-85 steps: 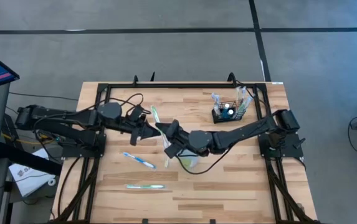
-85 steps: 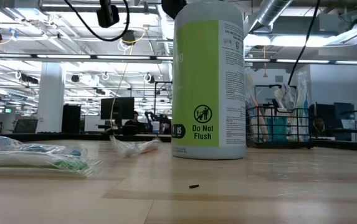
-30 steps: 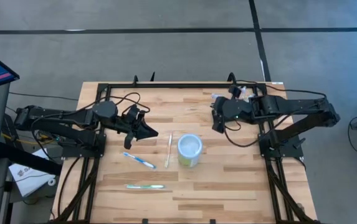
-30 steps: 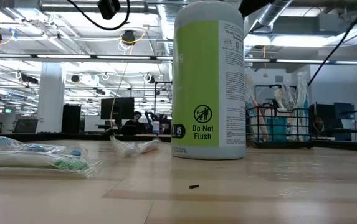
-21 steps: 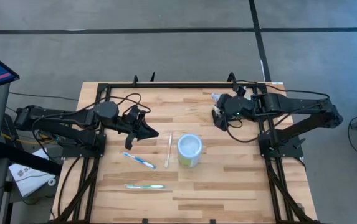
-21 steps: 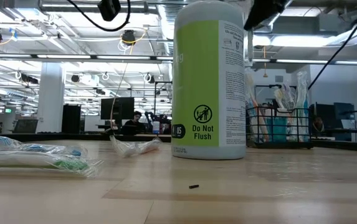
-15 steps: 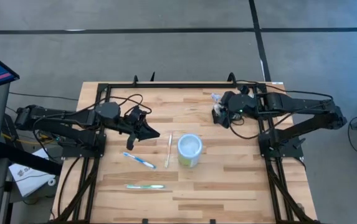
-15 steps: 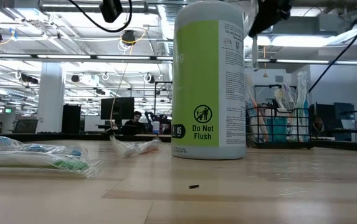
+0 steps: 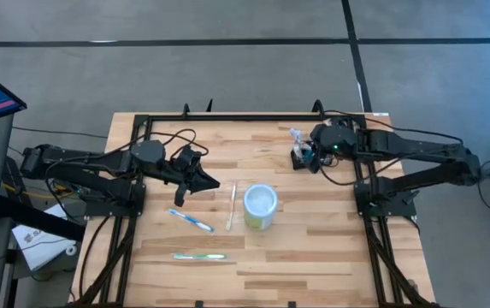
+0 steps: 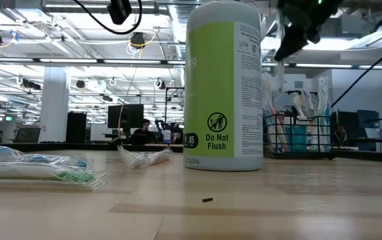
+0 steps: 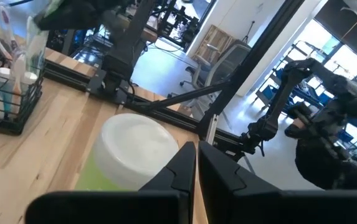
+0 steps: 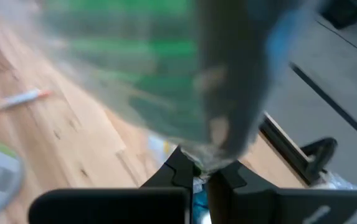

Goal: Pick & Place toothbrushing station
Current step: Put the green toothbrush into the wire organizer

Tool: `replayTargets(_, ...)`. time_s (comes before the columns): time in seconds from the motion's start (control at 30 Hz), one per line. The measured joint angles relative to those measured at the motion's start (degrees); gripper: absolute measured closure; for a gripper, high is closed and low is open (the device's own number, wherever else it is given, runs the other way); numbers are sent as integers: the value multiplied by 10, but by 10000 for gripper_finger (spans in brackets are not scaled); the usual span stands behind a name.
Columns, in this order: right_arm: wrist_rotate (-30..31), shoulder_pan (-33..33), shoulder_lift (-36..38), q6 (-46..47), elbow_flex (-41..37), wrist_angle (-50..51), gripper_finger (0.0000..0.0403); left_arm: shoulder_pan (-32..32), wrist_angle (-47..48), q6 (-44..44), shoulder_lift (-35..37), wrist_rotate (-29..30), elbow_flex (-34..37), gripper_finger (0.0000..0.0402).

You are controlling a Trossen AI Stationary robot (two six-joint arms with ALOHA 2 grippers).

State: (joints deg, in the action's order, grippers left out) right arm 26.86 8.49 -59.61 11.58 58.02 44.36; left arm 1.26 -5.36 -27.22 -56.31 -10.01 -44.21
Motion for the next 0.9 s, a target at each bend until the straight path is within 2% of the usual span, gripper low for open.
replayTargets(0.1, -2, 18, 0, -12, -22, -12, 396, 0, -1, 0, 0, 0, 0, 390)
replayTargets(0.3, -59, 57, 0, -30, -58, -73, 396, 0, -1, 4, 0, 0, 0, 390)
replayTargets(0.47, -77, 92, -5, -43, -74, -83, 396, 0, -1, 5, 0, 0, 0, 390)
replayTargets(0.6, -121, 117, -4, -56, -94, -135, 396, 0, -1, 5, 0, 0, 0, 390)
replayTargets(0.9, -147, 156, -5, -69, -120, -155, 396, 0, -1, 28, 0, 10, 0, 390)
